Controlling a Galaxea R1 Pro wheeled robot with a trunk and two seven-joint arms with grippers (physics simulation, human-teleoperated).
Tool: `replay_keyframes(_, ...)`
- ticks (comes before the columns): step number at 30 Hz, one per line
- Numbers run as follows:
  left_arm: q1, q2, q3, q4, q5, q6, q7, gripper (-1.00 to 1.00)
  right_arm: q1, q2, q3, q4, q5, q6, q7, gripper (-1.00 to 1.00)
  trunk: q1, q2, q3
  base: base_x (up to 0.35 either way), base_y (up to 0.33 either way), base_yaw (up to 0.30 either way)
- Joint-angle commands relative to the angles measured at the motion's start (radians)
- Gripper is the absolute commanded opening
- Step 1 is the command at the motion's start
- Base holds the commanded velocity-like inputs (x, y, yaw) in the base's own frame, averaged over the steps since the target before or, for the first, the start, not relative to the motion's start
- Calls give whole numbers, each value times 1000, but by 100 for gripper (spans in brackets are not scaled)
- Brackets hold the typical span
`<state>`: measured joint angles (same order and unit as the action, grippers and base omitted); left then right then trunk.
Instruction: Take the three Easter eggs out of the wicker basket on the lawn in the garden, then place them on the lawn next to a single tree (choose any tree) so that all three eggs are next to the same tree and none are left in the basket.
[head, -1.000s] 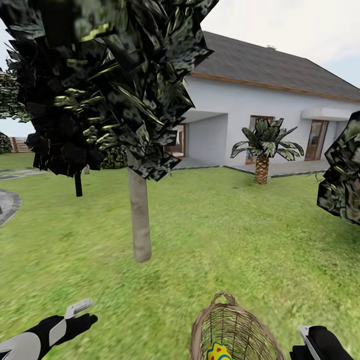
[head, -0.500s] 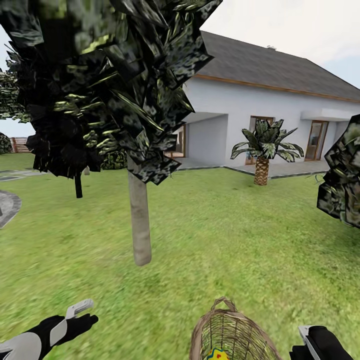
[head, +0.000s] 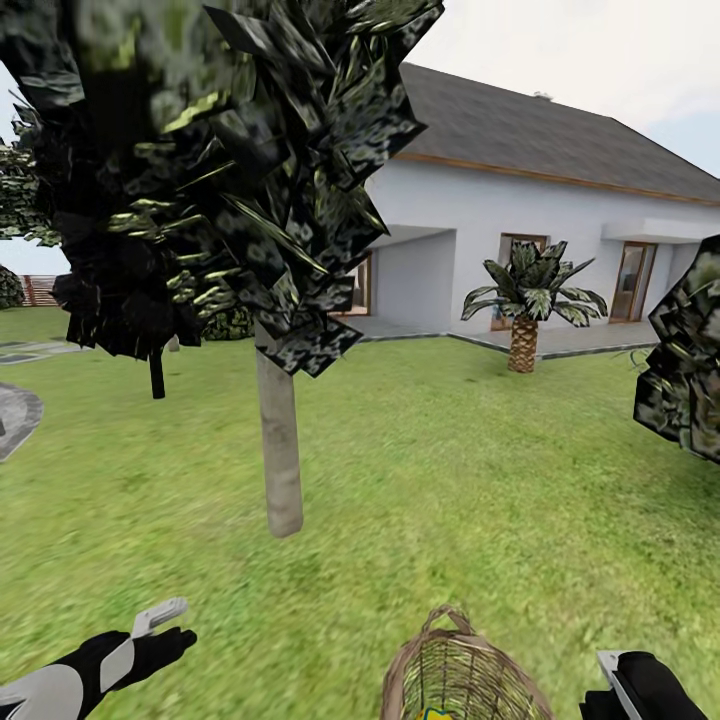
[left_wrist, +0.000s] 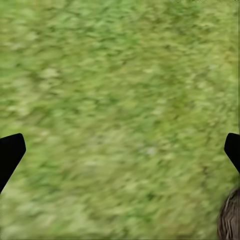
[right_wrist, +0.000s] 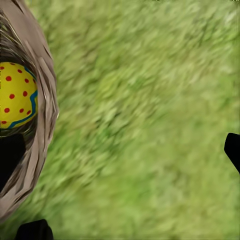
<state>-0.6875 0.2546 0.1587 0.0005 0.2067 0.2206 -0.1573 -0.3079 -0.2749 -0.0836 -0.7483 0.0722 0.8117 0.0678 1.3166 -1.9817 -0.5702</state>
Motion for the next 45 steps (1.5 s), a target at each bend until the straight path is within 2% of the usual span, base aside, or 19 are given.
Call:
replay_keyframes(1,0,0,7,0,3,5,-2,100,0,0,-2,-1,8,4,7,100,-4,7,2,0,0,0)
replay_keyframes(16,0,0,7,0,3,5,-2,100,0,0,-4,-1,8,4,6,100,-62,112,49,0,0,0)
replay_keyframes(22,0,-1,7,1,5,0,-7,100,0,0,-4,-2,8,4,6,100,-62,112,49,-119,118,0)
replay_keyframes(34,0,2,7,1,5,0,-7,100,0,0,-6,-1,7,4,7,100,-62,112,49,-147,283,-3)
replay_keyframes(45,0,0,7,1,5,0,-7,100,0,-2,-7,-1,-2,6,10,100,-62,112,45,-70,314,-225)
